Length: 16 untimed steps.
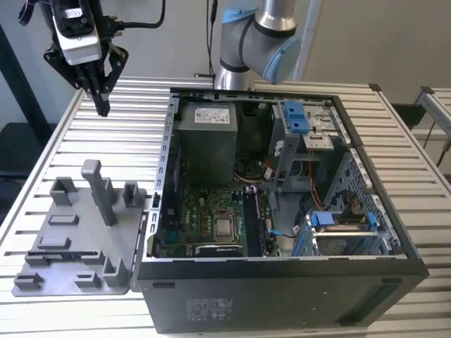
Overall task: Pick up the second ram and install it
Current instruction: 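Reach for the second ram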
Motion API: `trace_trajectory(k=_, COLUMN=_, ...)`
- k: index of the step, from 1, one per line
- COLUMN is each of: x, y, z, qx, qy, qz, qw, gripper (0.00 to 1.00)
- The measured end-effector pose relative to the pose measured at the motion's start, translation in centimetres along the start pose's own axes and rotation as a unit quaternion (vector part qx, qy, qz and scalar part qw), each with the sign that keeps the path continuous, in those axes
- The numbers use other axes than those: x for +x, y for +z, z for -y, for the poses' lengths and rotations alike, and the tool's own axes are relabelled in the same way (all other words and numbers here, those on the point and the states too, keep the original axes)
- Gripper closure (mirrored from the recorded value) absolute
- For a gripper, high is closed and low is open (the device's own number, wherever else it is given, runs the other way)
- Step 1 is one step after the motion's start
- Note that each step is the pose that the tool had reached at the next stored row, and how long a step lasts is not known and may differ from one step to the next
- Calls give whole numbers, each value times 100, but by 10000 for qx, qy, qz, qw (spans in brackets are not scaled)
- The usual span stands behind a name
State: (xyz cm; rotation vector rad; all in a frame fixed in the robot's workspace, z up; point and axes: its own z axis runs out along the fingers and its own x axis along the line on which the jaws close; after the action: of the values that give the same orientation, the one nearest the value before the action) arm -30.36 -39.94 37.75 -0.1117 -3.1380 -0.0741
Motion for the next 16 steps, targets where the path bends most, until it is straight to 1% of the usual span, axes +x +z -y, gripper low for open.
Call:
trace_trajectory(k=6, x=103, y=24, z=8, qx=3, qy=3, qz=-50, qw=10000, gripper=89)
trace_trajectory(k=12, x=143, y=46, z=14, qx=8, qy=6, qz=-109, qw=9999, gripper=89)
trace_trajectory(k=14, x=158, y=55, z=16, qx=9, qy=7, qz=-122, qw=9999, gripper=89)
trace_trajectory(k=16, x=178, y=59, z=22, qx=9, qy=6, qz=-127, qw=9999, gripper=89)
